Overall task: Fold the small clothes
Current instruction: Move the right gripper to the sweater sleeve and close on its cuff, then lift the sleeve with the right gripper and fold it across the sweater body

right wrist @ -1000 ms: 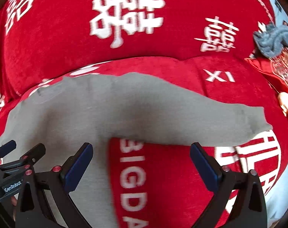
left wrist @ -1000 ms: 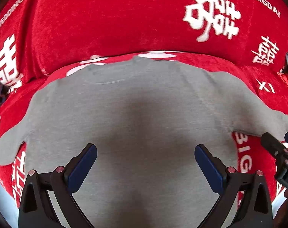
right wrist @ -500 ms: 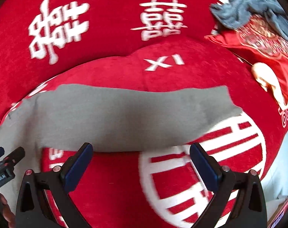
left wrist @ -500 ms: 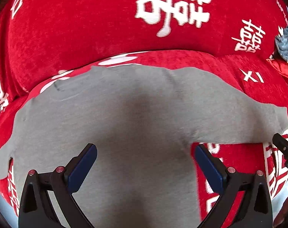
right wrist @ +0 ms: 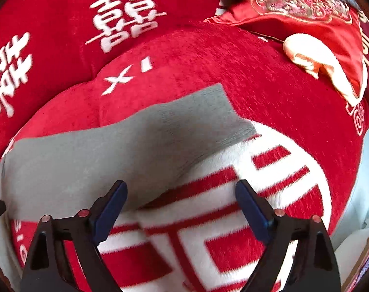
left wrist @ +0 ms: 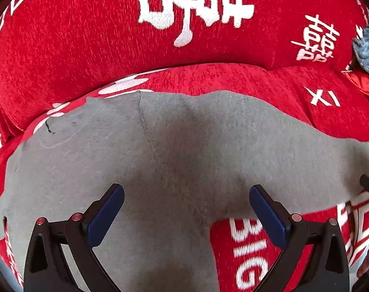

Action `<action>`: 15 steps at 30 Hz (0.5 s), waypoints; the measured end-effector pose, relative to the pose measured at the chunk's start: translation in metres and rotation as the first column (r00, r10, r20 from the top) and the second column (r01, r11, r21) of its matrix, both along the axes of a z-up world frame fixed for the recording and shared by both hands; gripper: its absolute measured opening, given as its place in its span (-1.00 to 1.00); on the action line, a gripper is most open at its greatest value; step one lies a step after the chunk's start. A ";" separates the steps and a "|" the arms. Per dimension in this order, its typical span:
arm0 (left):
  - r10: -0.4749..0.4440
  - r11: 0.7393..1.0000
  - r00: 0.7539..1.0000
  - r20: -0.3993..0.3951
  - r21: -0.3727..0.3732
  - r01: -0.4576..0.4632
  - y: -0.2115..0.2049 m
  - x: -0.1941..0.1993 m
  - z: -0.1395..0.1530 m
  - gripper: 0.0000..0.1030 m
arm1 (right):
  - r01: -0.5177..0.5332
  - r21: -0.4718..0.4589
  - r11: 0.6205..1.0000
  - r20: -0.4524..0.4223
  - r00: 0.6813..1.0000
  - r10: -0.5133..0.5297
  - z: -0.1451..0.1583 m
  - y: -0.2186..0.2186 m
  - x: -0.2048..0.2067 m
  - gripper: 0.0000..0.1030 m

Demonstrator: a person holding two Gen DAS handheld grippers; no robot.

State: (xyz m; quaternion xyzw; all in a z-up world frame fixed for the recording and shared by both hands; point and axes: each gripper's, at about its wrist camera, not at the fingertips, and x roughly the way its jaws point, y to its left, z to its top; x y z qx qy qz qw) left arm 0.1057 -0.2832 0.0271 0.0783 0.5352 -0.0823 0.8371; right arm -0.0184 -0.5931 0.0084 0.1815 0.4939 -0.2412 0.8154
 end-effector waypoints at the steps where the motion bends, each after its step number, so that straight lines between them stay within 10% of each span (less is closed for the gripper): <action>1: 0.006 1.000 1.000 -0.005 -0.004 -0.006 0.000 0.003 -0.003 1.00 | -0.007 -0.017 1.000 0.018 1.000 0.007 0.001 0.000 0.002 0.78; 4: 0.026 0.999 1.000 -0.013 -0.023 -0.026 0.004 0.012 -0.008 1.00 | -0.018 -0.048 0.999 0.044 0.999 0.020 0.000 -0.005 0.016 0.64; 7: 0.065 0.997 0.998 -0.008 -0.052 -0.065 0.015 0.021 -0.008 1.00 | -0.048 -0.084 0.995 0.052 0.997 0.052 0.000 -0.007 0.026 -0.77; 15: 0.136 0.987 0.989 -0.067 -0.080 -0.141 0.034 0.044 -0.021 1.00 | 0.022 0.016 1.000 0.296 0.955 -0.025 0.033 -0.019 -0.017 -0.87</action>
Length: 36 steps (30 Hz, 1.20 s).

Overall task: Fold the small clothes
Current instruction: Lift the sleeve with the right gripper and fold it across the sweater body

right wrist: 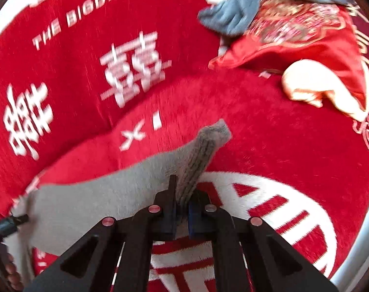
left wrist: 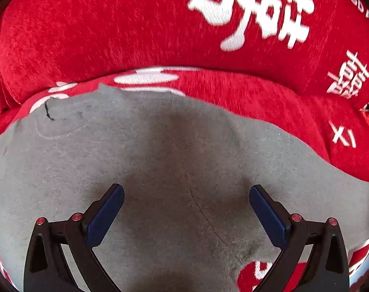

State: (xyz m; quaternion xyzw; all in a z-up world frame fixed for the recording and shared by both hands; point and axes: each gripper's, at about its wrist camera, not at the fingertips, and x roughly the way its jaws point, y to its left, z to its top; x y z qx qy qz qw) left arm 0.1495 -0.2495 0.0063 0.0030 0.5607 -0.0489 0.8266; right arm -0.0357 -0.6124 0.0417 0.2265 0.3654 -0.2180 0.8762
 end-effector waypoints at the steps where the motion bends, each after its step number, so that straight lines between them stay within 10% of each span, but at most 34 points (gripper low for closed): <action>1: -0.019 1.000 1.000 -0.015 0.004 0.019 -0.005 0.000 -0.004 1.00 | 0.007 -0.001 1.000 0.010 1.000 -0.007 0.003 0.001 -0.003 -0.87; 14: -0.096 0.995 0.994 0.043 0.012 0.096 0.016 -0.043 0.012 1.00 | -0.024 -0.031 0.999 0.091 0.996 0.027 0.048 0.035 -0.014 -0.87; 36: -0.060 0.996 0.993 0.097 -0.059 0.066 0.175 -0.101 0.034 1.00 | -0.355 -0.138 0.925 0.137 0.918 0.372 0.148 0.297 0.063 -0.87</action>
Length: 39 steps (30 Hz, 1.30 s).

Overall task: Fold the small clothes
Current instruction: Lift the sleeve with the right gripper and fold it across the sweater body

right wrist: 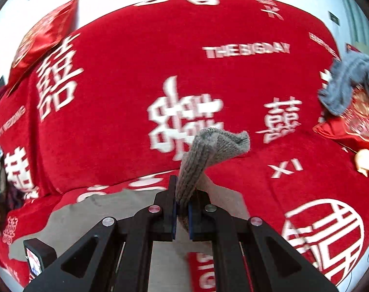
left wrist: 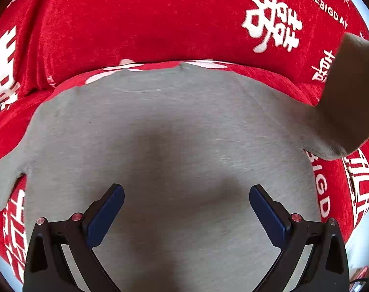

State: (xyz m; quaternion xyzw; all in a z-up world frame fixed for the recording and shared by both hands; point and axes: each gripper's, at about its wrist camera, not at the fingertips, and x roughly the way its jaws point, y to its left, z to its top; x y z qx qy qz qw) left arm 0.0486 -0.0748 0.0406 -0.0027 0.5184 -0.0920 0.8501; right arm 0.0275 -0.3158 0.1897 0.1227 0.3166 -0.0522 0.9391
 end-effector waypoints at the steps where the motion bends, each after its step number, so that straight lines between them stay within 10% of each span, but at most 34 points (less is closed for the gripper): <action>1: 0.005 1.000 1.000 0.005 -0.003 -0.005 0.008 -0.001 0.001 1.00 | -0.012 -0.005 1.000 -0.002 1.000 0.012 0.000 0.012 0.003 -0.87; 20: 0.152 0.984 0.988 -0.032 -0.086 -0.155 0.129 -0.009 -0.022 1.00 | -0.251 -0.074 0.965 -0.100 0.965 0.244 -0.039 0.214 0.045 -0.87; 39: 0.253 0.957 0.966 -0.055 -0.132 -0.258 0.193 -0.032 -0.035 1.00 | -0.411 -0.074 0.909 -0.260 0.888 0.380 -0.113 0.313 0.059 -0.87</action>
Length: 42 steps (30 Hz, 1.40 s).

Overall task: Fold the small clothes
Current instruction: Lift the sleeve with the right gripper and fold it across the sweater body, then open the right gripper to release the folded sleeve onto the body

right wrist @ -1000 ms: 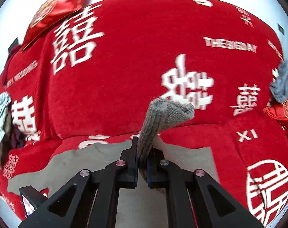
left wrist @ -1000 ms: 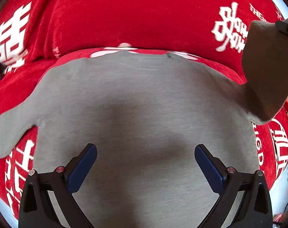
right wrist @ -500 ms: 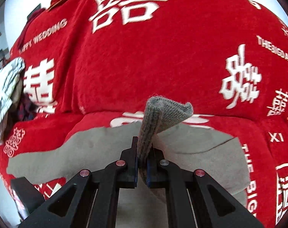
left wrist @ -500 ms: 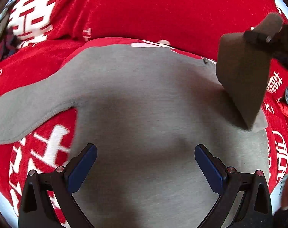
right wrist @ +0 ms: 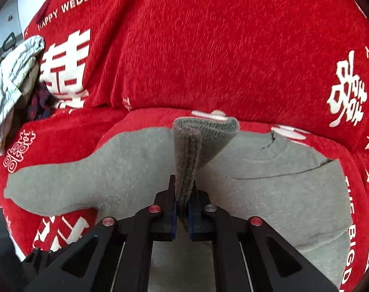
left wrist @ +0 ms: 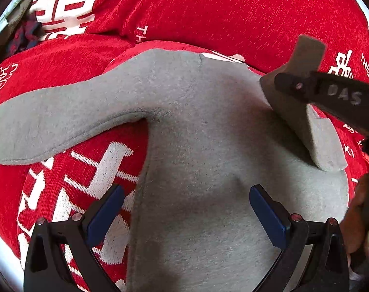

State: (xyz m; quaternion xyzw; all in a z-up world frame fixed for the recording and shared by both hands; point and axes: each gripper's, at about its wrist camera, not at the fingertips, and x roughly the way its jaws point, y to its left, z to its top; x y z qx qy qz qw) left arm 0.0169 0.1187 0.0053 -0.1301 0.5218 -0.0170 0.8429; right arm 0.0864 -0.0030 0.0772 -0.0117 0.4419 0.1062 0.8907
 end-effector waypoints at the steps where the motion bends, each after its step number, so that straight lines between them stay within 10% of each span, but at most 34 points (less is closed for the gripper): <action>1: 0.000 1.000 1.000 0.000 -0.001 0.000 0.000 0.000 0.000 1.00 | -0.002 0.002 1.000 -0.012 1.000 0.002 -0.004 0.001 0.002 -0.86; 6: 0.007 1.000 1.000 0.000 -0.009 -0.007 0.002 -0.005 0.001 1.00 | -0.093 0.117 0.989 -0.111 0.988 0.106 -0.016 0.009 0.007 -0.42; 15: 0.003 1.000 0.999 0.051 -0.007 -0.003 -0.004 -0.007 0.027 1.00 | -0.118 0.212 0.970 -0.005 0.993 0.122 0.026 -0.050 -0.009 0.08; 26: -0.185 0.982 0.983 0.008 0.036 0.184 -0.105 0.049 0.021 1.00 | 0.256 0.058 0.965 -0.117 0.962 -0.249 -0.031 -0.225 -0.001 0.10; 34: -0.186 0.969 0.982 -0.029 0.161 0.188 -0.125 0.063 0.001 1.00 | 0.248 0.249 0.936 -0.126 0.967 -0.223 -0.042 -0.272 0.005 0.10; 42: -0.169 0.963 0.985 -0.041 0.206 0.174 -0.139 0.083 -0.008 1.00 | 0.224 0.116 0.968 -0.160 0.966 -0.204 -0.055 -0.271 0.061 0.10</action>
